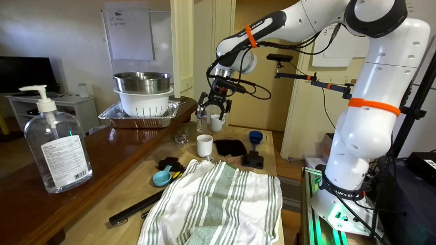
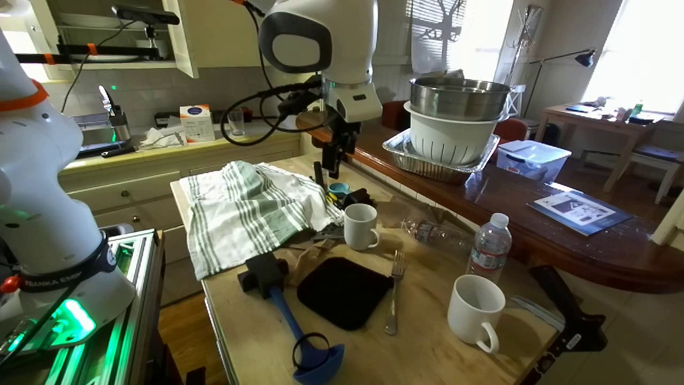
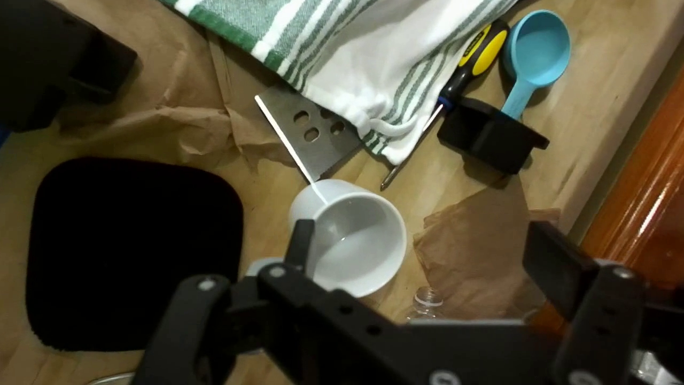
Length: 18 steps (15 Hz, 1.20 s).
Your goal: Place the white mug on the left on its side.
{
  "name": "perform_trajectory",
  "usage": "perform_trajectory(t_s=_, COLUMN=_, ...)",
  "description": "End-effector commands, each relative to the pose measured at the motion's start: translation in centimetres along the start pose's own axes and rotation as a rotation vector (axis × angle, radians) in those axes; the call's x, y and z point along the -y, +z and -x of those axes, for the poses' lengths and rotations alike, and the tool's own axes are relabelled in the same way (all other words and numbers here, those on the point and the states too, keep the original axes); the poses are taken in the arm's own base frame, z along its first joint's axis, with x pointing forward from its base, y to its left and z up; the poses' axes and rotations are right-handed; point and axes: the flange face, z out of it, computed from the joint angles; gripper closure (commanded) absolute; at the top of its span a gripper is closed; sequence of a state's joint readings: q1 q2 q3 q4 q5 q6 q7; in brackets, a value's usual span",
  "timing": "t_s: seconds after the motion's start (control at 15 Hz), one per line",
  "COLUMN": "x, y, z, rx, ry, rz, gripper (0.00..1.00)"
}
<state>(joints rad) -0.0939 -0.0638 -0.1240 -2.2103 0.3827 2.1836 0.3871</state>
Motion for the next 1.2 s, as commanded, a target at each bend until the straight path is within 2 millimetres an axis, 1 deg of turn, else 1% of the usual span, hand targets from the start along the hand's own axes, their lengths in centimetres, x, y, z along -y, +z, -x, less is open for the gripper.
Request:
perform_trajectory(t_s=0.0, x=0.1, y=0.0, z=-0.2, rx=0.001, ry=0.004, rz=0.001, gripper=0.0)
perform_trajectory(t_s=0.2, x=0.2, y=-0.2, z=-0.3, rx=-0.002, ry=0.008, rz=-0.001, gripper=0.0)
perform_trajectory(t_s=0.27, x=0.3, y=0.5, z=-1.4, rx=-0.124, ry=0.084, rz=-0.001, gripper=0.0)
perform_trajectory(t_s=0.33, x=0.1, y=0.7, z=-2.6, rx=-0.162, ry=0.103, rz=-0.02, gripper=0.0)
perform_trajectory(t_s=0.47, x=-0.9, y=2.3, z=-5.1, rx=-0.245, ry=0.181, rz=-0.009, gripper=0.0)
perform_trajectory(t_s=0.67, x=-2.4, y=5.5, z=-7.5, rx=-0.317, ry=0.308, rz=0.047, gripper=0.0)
perform_trajectory(t_s=0.8, x=-3.5, y=7.8, z=-8.6, rx=-0.334, ry=0.394, rz=0.111, gripper=0.0)
perform_trajectory(t_s=0.93, x=-4.1, y=9.4, z=-9.3, rx=-0.314, ry=0.461, rz=0.14, gripper=0.0)
perform_trajectory(t_s=1.13, x=-4.3, y=10.5, z=-10.1, rx=-0.277, ry=0.536, rz=0.149, gripper=0.0)
